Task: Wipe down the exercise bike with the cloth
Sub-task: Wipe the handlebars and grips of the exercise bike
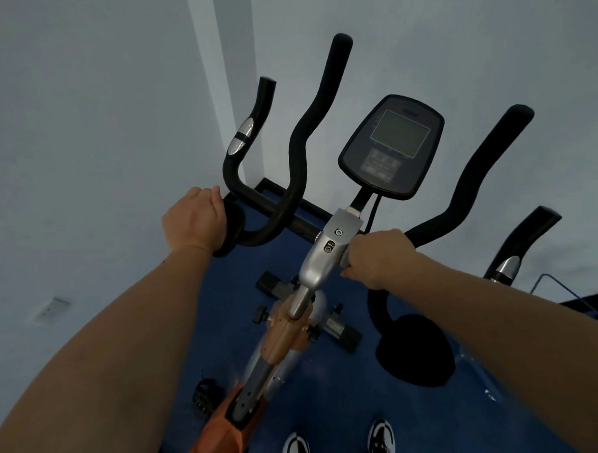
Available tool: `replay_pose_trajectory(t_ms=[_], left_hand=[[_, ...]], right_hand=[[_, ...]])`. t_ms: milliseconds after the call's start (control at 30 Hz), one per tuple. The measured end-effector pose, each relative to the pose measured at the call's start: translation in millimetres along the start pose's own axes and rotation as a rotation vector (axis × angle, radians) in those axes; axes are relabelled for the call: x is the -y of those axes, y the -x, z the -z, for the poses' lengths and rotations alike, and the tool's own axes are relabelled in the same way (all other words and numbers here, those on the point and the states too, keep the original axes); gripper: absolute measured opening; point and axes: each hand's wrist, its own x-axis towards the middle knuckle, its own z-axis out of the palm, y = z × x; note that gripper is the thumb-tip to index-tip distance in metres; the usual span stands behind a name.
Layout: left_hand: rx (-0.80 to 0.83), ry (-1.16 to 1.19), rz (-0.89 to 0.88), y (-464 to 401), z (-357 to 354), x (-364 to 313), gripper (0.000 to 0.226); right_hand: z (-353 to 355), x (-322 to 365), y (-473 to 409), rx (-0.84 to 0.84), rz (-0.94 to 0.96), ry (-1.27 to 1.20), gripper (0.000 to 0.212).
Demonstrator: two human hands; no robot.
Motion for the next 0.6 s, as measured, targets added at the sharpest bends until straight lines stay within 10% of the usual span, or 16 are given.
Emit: replay_pose_trajectory(t_ms=[167, 600], left_hand=[[0.01, 0.028, -0.009, 2, 5, 0, 0.053], [0.047, 0.059, -0.03, 0, 8, 1, 0.051]], right_hand=[[-37, 9, 13, -0.413, -0.043, 0.044, 0.03], [54, -1, 9, -0.484, 0.042, -0.728, 0.047]])
